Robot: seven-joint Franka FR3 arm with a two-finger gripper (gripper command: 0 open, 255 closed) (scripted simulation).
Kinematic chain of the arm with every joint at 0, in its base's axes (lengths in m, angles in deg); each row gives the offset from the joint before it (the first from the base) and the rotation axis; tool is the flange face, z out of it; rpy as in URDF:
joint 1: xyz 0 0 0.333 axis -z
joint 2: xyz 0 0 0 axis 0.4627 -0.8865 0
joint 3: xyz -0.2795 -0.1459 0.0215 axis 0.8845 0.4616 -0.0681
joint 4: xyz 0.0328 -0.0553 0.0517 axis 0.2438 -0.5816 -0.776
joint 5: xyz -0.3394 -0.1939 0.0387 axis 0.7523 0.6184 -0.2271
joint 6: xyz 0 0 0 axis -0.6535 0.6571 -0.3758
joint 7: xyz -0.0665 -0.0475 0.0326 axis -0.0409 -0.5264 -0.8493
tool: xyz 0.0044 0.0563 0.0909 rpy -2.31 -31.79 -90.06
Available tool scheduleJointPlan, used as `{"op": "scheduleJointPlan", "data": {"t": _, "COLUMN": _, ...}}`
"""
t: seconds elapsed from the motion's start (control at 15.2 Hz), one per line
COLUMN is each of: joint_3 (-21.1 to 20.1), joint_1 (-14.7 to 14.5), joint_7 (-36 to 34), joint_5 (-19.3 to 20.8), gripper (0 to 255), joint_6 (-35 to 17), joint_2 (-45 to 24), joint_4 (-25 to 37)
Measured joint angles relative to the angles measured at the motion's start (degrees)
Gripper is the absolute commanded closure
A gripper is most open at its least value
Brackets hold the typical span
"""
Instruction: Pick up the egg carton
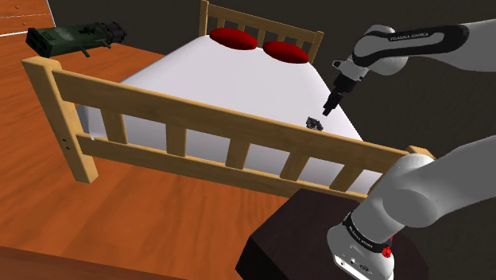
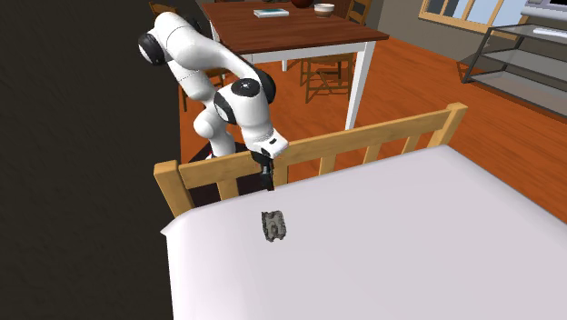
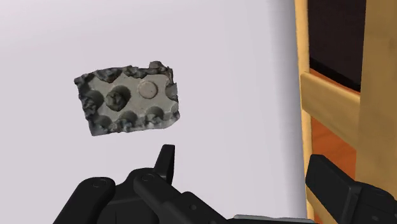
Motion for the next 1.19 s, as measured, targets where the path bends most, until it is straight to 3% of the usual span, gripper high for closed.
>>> {"op": "scheduleJointPlan", "data": {"t": 0.33, "joint_3": 11.4, "joint_1": -5.3, "joint_7": 15.0, "joint_5": -8.7, "gripper": 0, "joint_6": -3.0, "joint_2": -11.9, "joint_4": 6.8}}
{"op": "scheduleJointPlan", "data": {"t": 0.53, "joint_3": 18.0, "joint_1": -8.2, "joint_7": 26.4, "joint_5": -18.4, "gripper": 0, "joint_6": -2.4, "joint_2": -21.7, "joint_4": 12.1}}
{"op": "scheduleJointPlan", "data": {"t": 0.59, "joint_3": 20.0, "joint_1": -8.6, "joint_7": 31.3, "joint_5": -23.3, "gripper": 0, "joint_6": -1.6, "joint_2": -27.1, "joint_4": 14.9}}
{"op": "scheduleJointPlan", "data": {"t": 0.66, "joint_3": 20.9, "joint_1": -7.8, "joint_7": 36.3, "joint_5": -28.5, "gripper": 0, "joint_6": -0.4, "joint_2": -32.0, "joint_4": 17.3}}
{"op": "scheduleJointPlan", "data": {"t": 0.73, "joint_3": 20.7, "joint_1": -7.0, "joint_7": 38.6, "joint_5": -31.0, "gripper": 0, "joint_6": 0.4, "joint_2": -34.3, "joint_4": 18.6}}
{"op": "scheduleJointPlan", "data": {"t": 1.19, "joint_3": 18.8, "joint_1": -4.4, "joint_7": 44.4, "joint_5": -37.5, "gripper": 0, "joint_6": -1.8, "joint_2": -40.1, "joint_4": 18.2}}
